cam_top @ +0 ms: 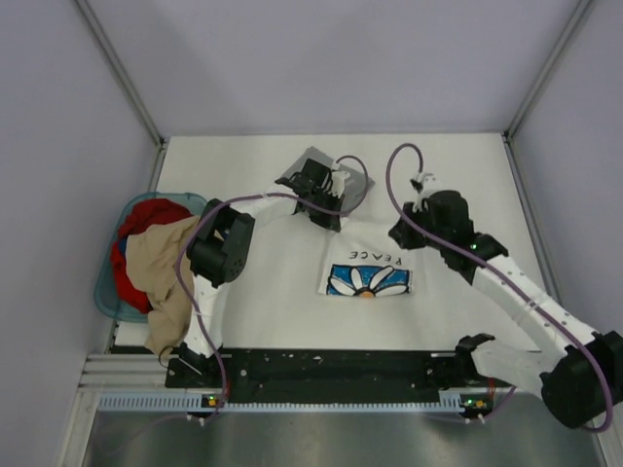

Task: Fold and stack the t-shirts
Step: Smooth out wrinkles on the folded tshirt, then put the neatly folded tshirt into the corner of the board with both arms, then put the neatly folded tshirt into the corner of the board with the right arm

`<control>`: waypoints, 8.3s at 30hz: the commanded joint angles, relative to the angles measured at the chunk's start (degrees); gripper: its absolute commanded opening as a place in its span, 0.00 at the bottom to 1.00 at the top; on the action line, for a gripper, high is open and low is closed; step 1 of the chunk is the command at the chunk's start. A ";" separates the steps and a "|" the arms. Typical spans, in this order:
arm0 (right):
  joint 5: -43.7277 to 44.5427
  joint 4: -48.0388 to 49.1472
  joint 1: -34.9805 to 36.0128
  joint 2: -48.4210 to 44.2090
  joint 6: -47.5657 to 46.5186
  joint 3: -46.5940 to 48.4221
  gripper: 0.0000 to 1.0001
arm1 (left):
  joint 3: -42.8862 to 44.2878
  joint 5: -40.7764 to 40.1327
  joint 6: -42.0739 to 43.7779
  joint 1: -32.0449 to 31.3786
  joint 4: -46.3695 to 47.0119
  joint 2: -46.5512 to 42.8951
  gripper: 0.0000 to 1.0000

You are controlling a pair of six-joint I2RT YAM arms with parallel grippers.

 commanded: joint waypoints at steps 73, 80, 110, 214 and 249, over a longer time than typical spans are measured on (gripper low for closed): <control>-21.00 20.24 -16.57 35.27 10.71 -2.49 0.29 | -6.61 6.81 -21.24 1.69 3.06 1.74 0.64; -24.09 22.53 -17.72 30.71 13.35 -5.03 0.00 | -7.48 11.03 -20.54 1.96 3.32 -0.89 0.00; -18.56 32.10 -2.34 8.54 28.55 -6.19 0.00 | -9.34 -10.05 15.92 8.28 -7.58 -32.09 0.00; -7.65 23.85 -1.55 55.03 29.78 32.57 0.72 | 14.06 -15.68 23.49 19.45 -2.48 -4.05 0.80; -8.88 16.46 -11.04 86.95 15.19 84.35 0.12 | 11.15 -1.18 17.42 19.01 -9.34 -5.11 0.73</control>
